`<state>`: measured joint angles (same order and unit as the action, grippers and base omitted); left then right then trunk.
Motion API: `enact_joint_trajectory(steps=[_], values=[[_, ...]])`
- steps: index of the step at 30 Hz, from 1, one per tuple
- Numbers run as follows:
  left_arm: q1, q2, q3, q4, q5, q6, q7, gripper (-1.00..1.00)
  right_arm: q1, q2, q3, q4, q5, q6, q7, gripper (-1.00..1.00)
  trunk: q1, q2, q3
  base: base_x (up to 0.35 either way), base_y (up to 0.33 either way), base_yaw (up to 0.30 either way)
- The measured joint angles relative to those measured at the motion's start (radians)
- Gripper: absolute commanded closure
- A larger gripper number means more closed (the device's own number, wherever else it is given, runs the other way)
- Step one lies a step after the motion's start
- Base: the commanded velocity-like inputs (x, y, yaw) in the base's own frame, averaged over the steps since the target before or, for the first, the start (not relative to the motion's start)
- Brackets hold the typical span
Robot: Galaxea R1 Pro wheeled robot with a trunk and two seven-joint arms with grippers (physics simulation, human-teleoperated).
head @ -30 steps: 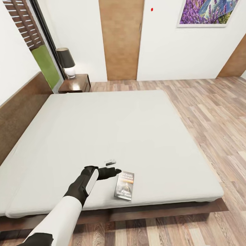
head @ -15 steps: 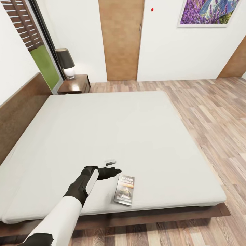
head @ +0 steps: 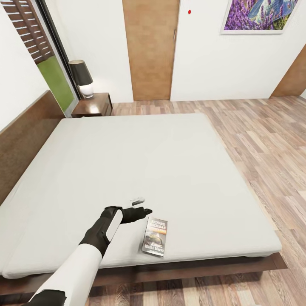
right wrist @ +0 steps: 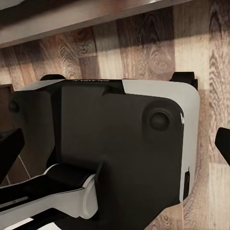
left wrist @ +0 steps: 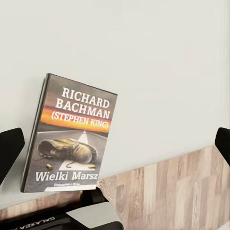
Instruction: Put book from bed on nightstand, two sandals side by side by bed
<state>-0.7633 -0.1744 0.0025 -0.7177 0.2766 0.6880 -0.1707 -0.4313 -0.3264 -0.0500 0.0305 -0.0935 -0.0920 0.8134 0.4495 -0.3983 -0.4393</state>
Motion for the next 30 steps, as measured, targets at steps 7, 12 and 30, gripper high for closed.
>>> enact_joint_trajectory(steps=[7,12,30], values=[[0.0,0.0,-0.001,0.001,0.001,-0.001,0.0,-1.0,0.0,0.0,0.0,0.0,0.0,0.0,0.001,-1.0,0.0,0.0,0.0,0.0,0.0,0.0],[0.001,0.0,-0.001,0.001,0.002,-0.001,0.0,-1.0,0.0,0.0,0.0,0.0,0.0,0.0,0.001,-1.0,0.015,-0.028,-0.012,0.0,0.0,0.0],[0.001,0.0,-0.001,0.001,0.003,-0.001,0.0,-1.0,0.0,0.0,0.0,0.0,0.0,0.0,0.002,-1.0,0.084,-0.154,-0.069,0.0,0.0,0.0]])
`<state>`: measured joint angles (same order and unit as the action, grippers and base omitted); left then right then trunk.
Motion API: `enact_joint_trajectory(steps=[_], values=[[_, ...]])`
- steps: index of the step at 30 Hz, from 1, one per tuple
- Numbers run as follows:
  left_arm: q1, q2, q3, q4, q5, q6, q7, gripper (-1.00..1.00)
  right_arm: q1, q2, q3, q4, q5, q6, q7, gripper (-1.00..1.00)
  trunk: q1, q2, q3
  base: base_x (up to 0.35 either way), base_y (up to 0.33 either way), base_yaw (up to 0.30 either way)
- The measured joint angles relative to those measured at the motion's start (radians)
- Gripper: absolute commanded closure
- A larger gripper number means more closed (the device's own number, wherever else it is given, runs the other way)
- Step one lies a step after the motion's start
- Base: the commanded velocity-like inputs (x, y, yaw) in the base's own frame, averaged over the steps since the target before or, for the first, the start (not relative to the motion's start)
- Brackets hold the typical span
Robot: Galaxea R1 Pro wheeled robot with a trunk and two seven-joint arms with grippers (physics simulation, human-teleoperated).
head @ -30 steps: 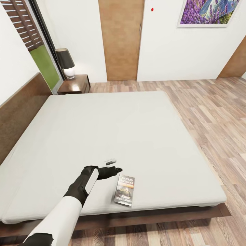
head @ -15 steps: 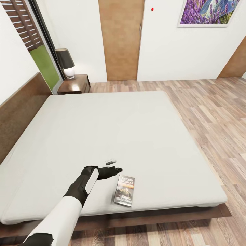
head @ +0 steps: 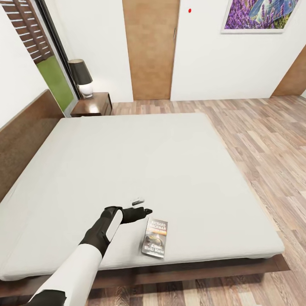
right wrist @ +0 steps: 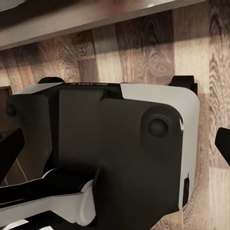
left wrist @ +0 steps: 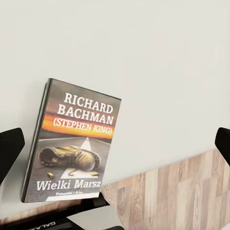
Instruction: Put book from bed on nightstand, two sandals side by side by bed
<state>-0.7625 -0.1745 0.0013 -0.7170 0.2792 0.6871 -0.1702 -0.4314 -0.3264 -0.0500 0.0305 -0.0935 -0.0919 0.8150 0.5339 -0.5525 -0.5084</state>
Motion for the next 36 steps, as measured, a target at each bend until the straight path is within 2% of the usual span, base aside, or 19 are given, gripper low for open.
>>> enact_joint_trajectory(steps=[34,36], values=[[-0.001,0.0,0.0,0.0,0.0,0.0,-0.001,-1.0,0.0,0.0,0.0,0.0,0.0,0.0,0.0,-1.0,0.13,-0.238,-0.107,0.0,0.0,0.0],[-0.001,0.0,0.0,0.0,0.0,0.0,-0.001,-1.0,0.0,0.0,0.0,0.0,0.0,0.0,0.0,-1.0,0.131,-0.239,-0.107,0.0,0.0,0.0]])
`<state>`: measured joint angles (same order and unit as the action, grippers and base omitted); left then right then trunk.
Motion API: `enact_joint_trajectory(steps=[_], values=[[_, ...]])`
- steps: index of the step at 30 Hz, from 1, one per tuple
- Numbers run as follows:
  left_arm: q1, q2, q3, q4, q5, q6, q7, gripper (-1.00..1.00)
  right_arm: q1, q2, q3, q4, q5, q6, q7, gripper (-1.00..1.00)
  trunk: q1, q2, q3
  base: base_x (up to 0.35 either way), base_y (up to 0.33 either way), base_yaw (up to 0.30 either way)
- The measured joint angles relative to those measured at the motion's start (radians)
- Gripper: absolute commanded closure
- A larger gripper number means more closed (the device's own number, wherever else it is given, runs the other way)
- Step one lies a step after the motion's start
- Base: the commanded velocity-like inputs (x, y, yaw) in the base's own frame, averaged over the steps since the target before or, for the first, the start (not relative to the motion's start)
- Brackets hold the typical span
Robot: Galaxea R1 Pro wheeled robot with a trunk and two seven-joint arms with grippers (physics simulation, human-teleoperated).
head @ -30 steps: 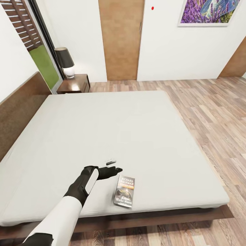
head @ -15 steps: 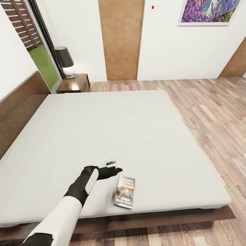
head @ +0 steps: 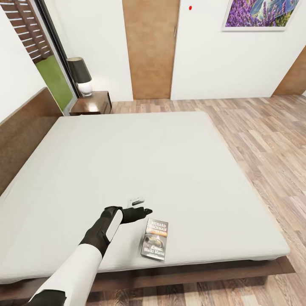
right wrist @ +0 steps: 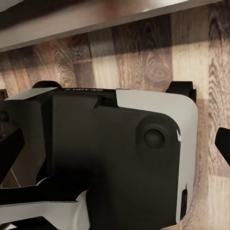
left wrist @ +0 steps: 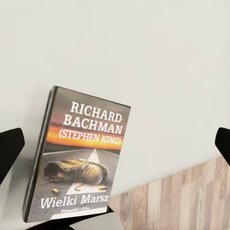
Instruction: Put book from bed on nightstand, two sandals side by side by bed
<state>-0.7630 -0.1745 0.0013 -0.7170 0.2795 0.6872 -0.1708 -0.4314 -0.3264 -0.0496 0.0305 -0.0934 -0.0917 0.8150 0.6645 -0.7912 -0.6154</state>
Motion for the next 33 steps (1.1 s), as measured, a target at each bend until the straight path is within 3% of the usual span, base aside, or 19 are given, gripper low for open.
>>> enact_joint_trajectory(steps=[15,28,33], values=[[0.0,0.0,0.0,0.0,0.0,0.0,0.0,-1.0,0.0,0.0,0.0,0.0,0.001,0.0,0.002,-1.0,0.0,0.0,0.0,0.0,0.0,-0.141],[0.001,0.0,0.0,0.0,0.0,0.0,0.0,-1.0,0.0,0.0,0.0,0.0,0.001,0.001,0.002,-1.0,0.0,0.0,0.0,0.0,0.0,-0.018],[0.001,0.0,0.0,0.0,0.0,0.0,0.0,-1.0,0.0,0.0,0.0,0.0,0.001,0.001,0.002,-1.0,0.019,-0.035,-0.016,0.0,0.0,0.0]])
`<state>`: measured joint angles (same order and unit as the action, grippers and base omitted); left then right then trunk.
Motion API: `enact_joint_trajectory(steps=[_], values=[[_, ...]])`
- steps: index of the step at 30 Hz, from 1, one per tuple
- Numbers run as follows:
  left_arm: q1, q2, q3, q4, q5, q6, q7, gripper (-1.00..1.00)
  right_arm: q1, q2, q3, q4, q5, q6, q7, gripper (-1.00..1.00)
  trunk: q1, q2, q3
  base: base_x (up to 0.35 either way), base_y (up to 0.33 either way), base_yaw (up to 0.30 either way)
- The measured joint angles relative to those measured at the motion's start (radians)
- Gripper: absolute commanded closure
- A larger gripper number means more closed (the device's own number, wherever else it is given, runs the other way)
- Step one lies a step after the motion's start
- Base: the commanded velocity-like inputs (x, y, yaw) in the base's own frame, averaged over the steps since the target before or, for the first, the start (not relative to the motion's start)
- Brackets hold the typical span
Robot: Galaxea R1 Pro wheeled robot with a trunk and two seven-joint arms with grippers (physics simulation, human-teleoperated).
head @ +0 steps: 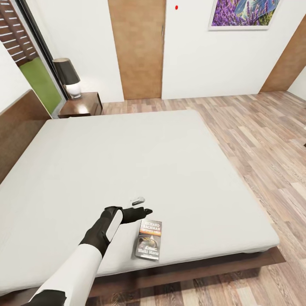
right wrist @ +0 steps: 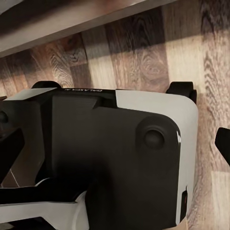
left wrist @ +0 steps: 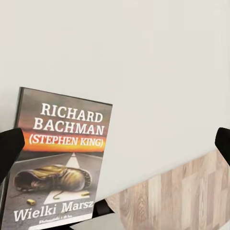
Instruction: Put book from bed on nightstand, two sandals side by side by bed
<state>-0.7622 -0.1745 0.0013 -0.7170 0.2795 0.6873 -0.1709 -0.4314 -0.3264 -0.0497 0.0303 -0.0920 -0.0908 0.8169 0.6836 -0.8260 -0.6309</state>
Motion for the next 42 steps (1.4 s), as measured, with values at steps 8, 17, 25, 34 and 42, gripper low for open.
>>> enact_joint_trajectory(steps=[8,17,25,34,42], values=[[0.0,0.0,0.0,0.0,0.0,0.0,0.0,-1.0,0.0,0.0,0.0,0.0,0.0,0.0,0.0,-1.0,0.031,-0.056,-0.025,0.0,0.0,0.0],[0.0,0.0,0.0,0.0,0.0,0.0,0.0,-1.0,0.0,0.0,0.0,0.0,0.0,0.0,0.0,-1.0,0.065,-0.119,-0.053,0.0,0.0,0.0],[-0.001,0.0,0.0,0.0,0.0,0.0,0.0,-1.0,0.0,0.0,0.0,0.0,0.0,0.0,0.0,-1.0,0.096,-0.175,-0.078,0.0,0.0,0.0],[0.0,0.0,0.0,0.0,0.0,0.0,0.0,-1.0,0.0,0.0,0.0,0.0,0.0,0.0,0.0,-1.0,0.13,-0.238,-0.107,0.0,0.0,0.0],[0.0,0.0,0.0,0.0,0.0,0.0,0.0,-1.0,0.0,0.0,0.0,0.0,0.0,0.0,0.0,-1.0,0.161,-0.294,-0.132,0.0,0.0,0.0]])
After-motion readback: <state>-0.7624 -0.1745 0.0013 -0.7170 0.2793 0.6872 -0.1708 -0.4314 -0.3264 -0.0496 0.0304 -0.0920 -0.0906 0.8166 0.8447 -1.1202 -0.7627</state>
